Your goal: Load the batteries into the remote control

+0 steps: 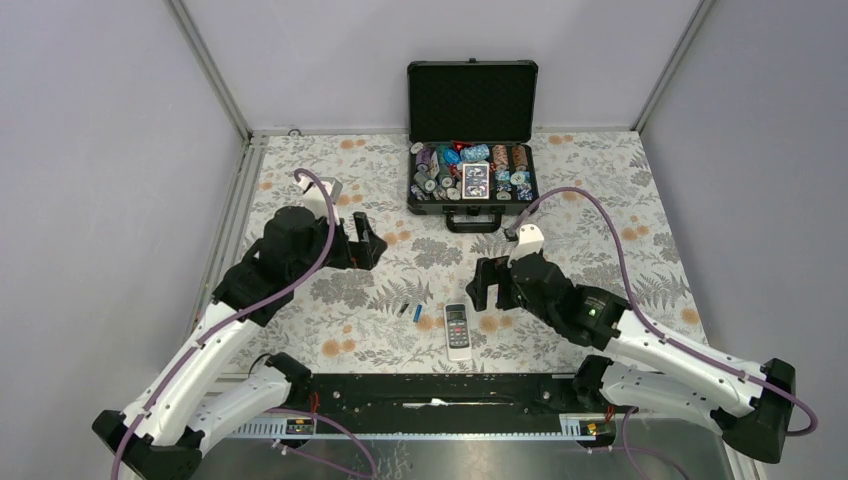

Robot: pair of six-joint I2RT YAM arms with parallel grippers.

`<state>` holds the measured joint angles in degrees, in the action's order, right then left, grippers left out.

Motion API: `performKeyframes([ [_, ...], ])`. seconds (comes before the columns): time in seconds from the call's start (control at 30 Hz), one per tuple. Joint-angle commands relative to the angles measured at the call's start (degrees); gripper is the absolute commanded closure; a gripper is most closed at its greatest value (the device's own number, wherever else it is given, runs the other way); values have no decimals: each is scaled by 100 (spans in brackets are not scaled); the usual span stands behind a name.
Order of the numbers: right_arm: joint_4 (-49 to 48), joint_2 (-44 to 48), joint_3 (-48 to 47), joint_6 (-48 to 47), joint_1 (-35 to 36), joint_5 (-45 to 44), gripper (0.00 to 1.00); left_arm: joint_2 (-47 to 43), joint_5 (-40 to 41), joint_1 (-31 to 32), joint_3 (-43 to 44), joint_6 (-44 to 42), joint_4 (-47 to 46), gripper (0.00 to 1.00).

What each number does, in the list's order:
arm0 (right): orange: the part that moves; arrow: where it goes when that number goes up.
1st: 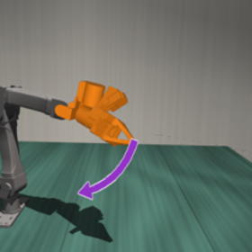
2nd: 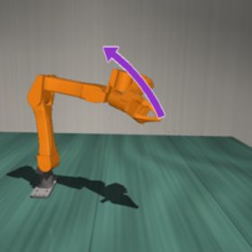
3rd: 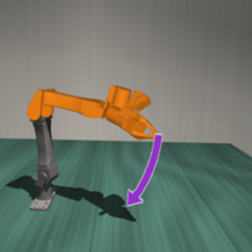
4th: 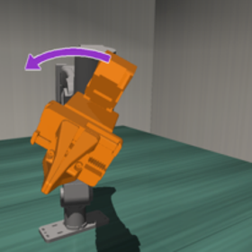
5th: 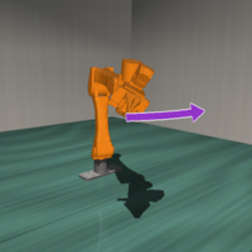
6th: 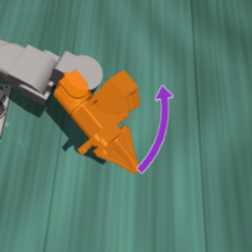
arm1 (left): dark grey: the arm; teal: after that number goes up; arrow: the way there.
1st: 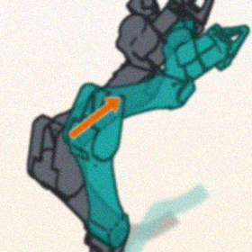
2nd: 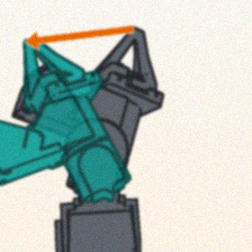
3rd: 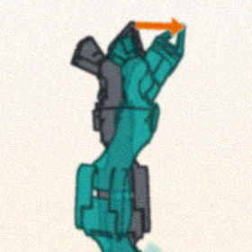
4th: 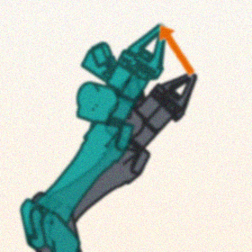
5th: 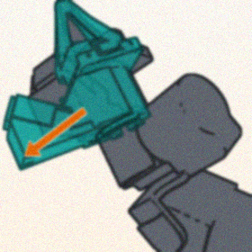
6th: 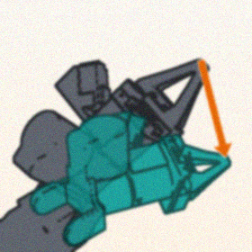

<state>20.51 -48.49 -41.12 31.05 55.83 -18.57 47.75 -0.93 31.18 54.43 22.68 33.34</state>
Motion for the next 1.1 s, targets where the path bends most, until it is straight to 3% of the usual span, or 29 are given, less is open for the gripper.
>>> performKeyframes([
  [0.0,306,-117,-146,192,24,-219,1,-163,-154,-24,296,-36,-188,1],
  [0.57,732,-875,-3,341,79,688,1,-649,-113,-24,154,-26,-189,1],
  [1.07,476,-1948,-26,1075,883,255,1,-618,-121,-29,138,-7,-188,1],
])
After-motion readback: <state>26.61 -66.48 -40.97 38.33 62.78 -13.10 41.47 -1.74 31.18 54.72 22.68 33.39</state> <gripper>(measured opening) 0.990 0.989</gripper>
